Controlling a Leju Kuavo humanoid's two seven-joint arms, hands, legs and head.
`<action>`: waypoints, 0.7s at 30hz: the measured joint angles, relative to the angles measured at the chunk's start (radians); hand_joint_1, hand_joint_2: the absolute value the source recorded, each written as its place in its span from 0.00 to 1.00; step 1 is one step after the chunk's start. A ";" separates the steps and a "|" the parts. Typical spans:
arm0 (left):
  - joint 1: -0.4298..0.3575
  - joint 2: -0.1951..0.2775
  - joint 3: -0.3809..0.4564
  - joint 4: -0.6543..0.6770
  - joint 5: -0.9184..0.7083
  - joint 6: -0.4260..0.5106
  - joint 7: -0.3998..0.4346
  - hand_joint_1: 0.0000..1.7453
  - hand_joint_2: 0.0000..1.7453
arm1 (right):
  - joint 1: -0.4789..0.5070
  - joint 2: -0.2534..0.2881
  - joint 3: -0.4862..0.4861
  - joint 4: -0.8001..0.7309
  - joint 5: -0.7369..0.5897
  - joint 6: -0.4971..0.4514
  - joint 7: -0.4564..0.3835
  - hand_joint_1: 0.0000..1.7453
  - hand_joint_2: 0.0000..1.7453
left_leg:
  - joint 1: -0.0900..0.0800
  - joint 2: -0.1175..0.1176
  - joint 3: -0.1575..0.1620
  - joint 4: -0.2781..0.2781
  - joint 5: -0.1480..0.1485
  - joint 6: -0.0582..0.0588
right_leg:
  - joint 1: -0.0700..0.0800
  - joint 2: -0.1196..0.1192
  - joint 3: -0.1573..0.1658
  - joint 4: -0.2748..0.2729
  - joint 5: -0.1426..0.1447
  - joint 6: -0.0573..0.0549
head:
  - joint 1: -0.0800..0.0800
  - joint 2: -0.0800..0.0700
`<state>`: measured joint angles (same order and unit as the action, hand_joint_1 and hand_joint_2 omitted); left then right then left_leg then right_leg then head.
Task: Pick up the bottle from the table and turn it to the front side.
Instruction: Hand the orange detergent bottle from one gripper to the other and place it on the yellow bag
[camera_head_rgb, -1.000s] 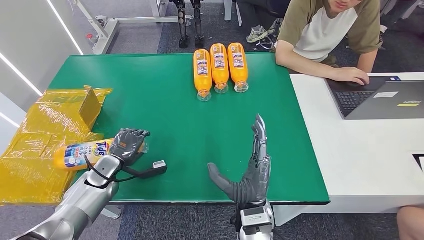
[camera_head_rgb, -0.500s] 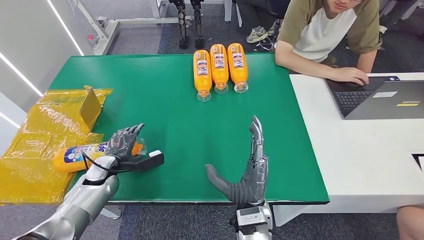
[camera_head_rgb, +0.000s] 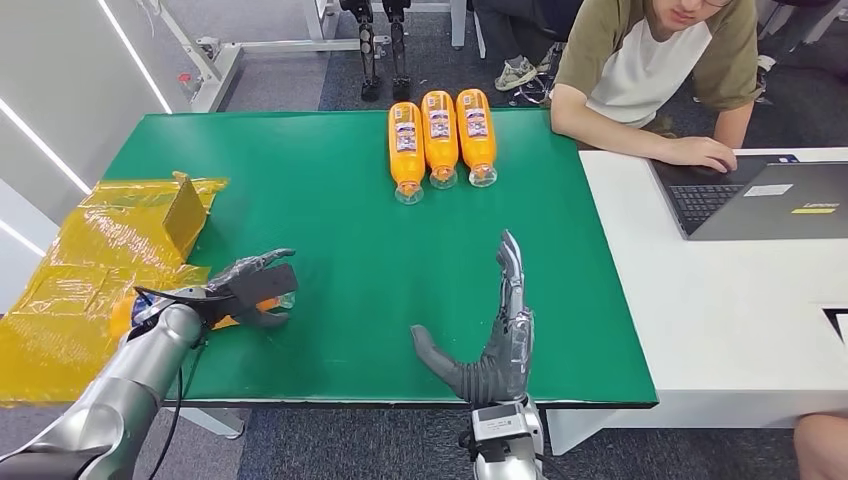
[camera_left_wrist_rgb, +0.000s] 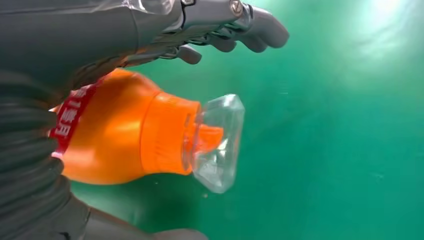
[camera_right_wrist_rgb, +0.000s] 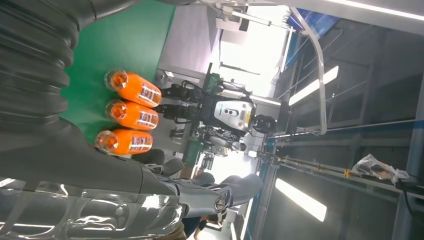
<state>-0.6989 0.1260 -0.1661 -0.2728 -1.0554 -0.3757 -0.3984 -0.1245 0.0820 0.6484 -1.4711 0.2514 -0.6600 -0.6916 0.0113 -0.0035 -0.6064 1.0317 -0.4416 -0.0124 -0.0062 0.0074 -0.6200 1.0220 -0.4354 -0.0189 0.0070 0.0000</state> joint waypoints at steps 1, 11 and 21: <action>-0.010 0.001 0.005 0.000 0.006 -0.020 -0.017 0.00 1.00 | 0.001 0.000 0.000 0.000 0.000 -0.001 0.000 0.00 1.00 | 0.000 0.000 0.000 0.000 0.000 0.000 | 0.000 0.000 -0.001 0.000 0.001 0.000 | 0.000 0.000; -0.079 0.001 0.039 -0.077 0.163 -0.011 -0.296 0.00 1.00 | 0.026 0.000 -0.001 -0.001 0.003 -0.005 0.000 0.00 1.00 | 0.000 0.001 -0.002 0.000 0.001 -0.001 | 0.000 0.001 -0.003 0.000 0.001 -0.001 | 0.000 0.000; 0.048 -0.061 -0.127 -0.548 0.955 0.549 -0.305 0.00 1.00 | 0.070 0.000 -0.004 -0.015 0.023 0.001 -0.005 0.00 1.00 | 0.000 -0.002 -0.006 0.000 0.000 0.000 | 0.000 -0.002 -0.005 -0.001 0.001 0.000 | 0.000 0.000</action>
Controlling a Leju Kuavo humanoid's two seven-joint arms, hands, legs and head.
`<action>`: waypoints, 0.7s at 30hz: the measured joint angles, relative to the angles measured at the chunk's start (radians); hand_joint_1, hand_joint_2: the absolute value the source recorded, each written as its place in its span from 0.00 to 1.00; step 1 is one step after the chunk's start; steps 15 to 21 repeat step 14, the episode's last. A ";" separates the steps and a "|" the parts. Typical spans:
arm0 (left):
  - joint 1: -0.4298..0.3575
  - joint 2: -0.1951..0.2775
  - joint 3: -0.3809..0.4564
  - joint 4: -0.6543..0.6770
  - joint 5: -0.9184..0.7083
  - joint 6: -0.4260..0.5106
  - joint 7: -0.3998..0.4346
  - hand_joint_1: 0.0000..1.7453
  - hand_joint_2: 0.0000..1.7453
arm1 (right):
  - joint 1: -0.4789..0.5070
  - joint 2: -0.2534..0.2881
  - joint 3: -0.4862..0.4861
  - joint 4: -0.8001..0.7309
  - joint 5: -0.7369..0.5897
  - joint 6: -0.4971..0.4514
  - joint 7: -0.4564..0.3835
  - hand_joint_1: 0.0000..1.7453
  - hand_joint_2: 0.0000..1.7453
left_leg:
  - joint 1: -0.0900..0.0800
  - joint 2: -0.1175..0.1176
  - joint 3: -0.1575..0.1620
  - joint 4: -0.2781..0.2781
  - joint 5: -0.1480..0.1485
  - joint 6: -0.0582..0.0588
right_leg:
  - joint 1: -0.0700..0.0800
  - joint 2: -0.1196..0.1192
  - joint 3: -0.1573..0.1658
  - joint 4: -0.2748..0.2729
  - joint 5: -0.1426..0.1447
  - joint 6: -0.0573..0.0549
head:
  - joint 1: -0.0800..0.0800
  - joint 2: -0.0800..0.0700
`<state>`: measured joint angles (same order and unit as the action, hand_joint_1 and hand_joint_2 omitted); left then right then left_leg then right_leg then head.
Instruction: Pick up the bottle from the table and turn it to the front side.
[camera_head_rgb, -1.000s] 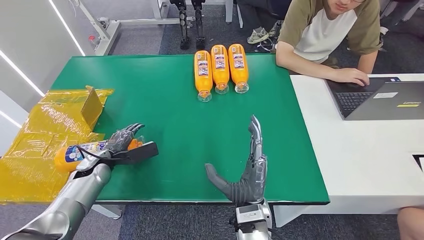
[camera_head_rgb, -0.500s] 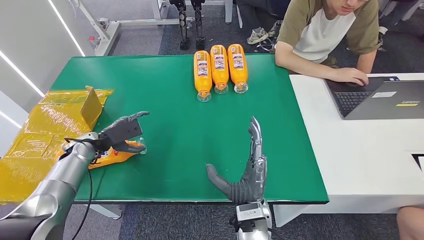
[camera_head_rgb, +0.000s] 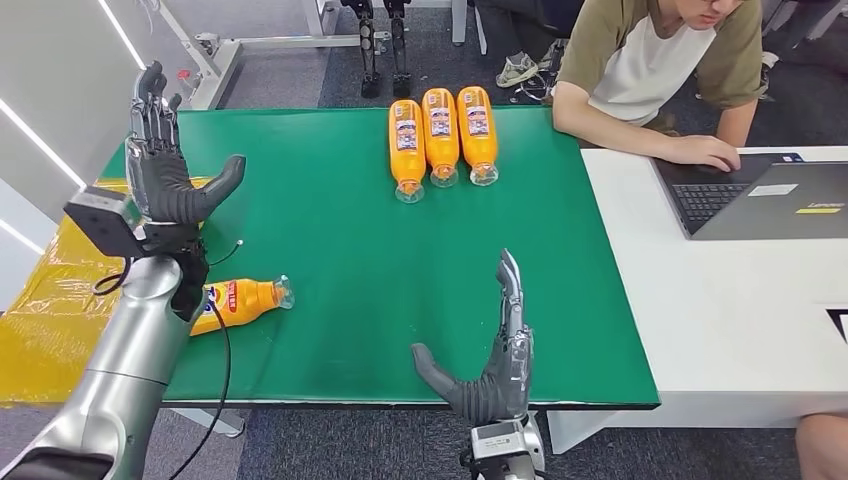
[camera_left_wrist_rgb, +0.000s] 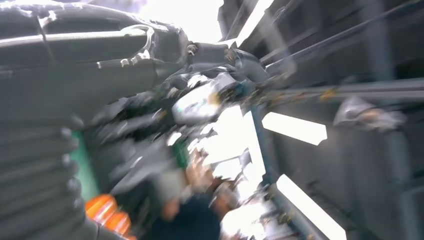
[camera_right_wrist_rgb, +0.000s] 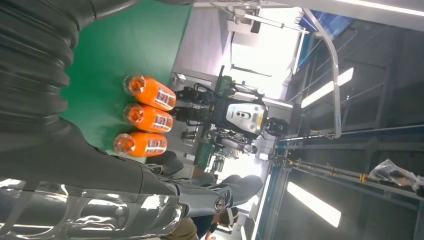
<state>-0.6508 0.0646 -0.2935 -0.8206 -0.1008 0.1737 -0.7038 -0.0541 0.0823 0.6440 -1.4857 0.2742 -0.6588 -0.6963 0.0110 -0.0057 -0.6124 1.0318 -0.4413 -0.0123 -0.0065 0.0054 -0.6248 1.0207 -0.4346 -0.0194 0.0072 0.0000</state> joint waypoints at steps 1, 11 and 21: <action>0.021 -0.027 -0.006 -0.031 -0.009 0.077 0.000 0.00 1.00 | 0.005 0.001 -0.001 -0.003 0.006 -0.002 0.000 0.00 1.00 | 0.000 0.000 0.000 0.000 0.000 0.001 | 0.000 0.000 0.000 0.000 0.000 0.000 | 0.000 0.000; 0.269 -0.270 -0.041 -0.248 0.064 0.256 0.000 0.00 1.00 | 0.022 0.019 -0.018 -0.007 0.019 -0.008 0.003 0.00 1.00 | -0.001 0.002 -0.001 0.000 -0.002 0.004 | -0.001 0.001 0.000 -0.002 -0.001 0.002 | 0.000 0.000; 0.322 -0.305 -0.041 -0.287 0.066 0.258 0.000 0.00 1.00 | 0.023 0.022 -0.021 -0.007 0.017 -0.008 0.003 0.00 1.00 | -0.001 0.002 -0.001 0.000 -0.003 0.004 | -0.001 0.001 0.000 -0.002 -0.001 0.003 | 0.000 0.000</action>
